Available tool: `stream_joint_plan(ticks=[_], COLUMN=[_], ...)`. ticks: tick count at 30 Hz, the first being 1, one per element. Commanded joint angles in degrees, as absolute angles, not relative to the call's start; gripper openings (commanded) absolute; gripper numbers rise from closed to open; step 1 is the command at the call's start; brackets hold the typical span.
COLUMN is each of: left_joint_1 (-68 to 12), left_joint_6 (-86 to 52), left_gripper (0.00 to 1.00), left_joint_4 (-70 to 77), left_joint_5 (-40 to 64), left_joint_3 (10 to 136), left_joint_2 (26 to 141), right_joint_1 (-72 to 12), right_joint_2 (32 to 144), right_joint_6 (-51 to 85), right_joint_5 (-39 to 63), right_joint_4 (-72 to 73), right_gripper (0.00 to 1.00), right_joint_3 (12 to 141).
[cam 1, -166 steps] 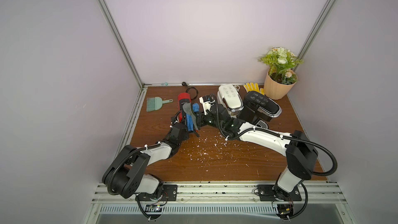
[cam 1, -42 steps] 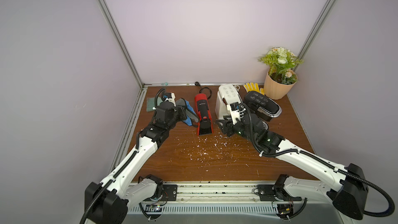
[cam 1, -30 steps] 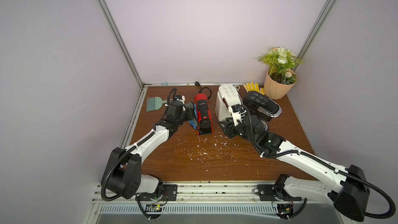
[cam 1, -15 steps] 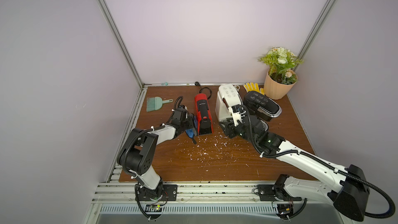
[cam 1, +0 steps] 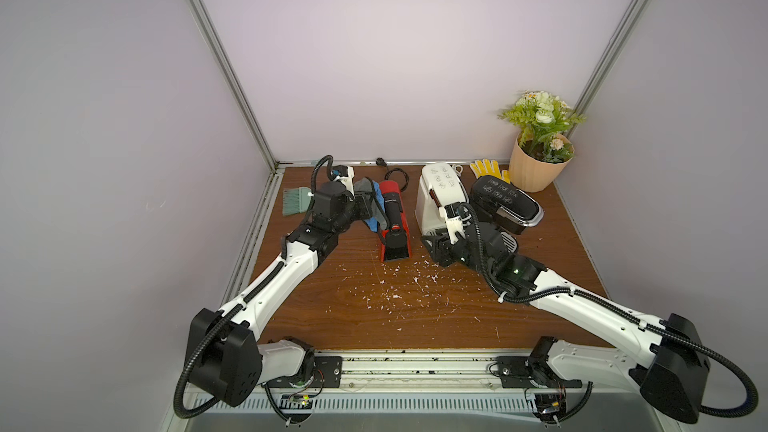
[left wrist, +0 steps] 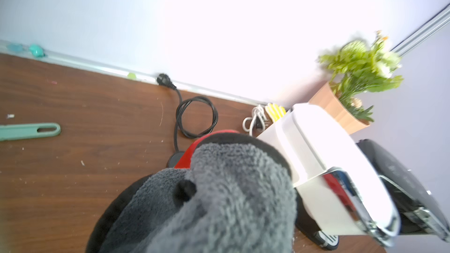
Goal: Wipe the surface of a coffee machine
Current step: Wipe the dirt from the surface of the coffee machine.
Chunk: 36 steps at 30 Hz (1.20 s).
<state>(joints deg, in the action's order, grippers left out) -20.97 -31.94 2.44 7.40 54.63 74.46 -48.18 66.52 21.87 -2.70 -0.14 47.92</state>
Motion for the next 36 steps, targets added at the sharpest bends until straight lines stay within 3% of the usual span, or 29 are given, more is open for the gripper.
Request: stream_joint_plan(ticks=[1,14,20,28,32,36], left_joint_1=[-21.53,-21.45,-18.94,-15.22,-11.5,-8.16], left_joint_6=[-33.05,-29.87,-21.02,1.36,4.93,9.0], left_gripper=[0.0,0.0,0.0,0.0,0.0,0.0], left_joint_4=[3.77,8.56,4.41,-9.41,-8.17,-11.43], left_joint_5=[7.71,9.74,9.39,27.93,43.24,50.18], left_joint_3=[51.24,49.54,58.88,81.62,85.99,91.79], left_joint_2=[79.0,94.27,93.68,103.19,107.98,112.48], right_joint_1=[-47.91,-47.9,-47.88,-47.88,-47.86,-47.86], right_joint_2=[65.17,63.86,64.16,63.81,64.24,64.17], right_joint_6=[22.22,21.9,21.57,21.47,21.26,20.57], right_joint_5=[-3.0,-4.37,-3.88,-4.92,-4.03,-3.82], right_joint_4=[1.3,0.09,-0.33,-1.54,-2.84,-4.35], right_gripper=[0.59,0.59,0.59,0.59,0.59,0.59], right_joint_3=[47.63,46.52,47.1,47.5,49.09,50.29])
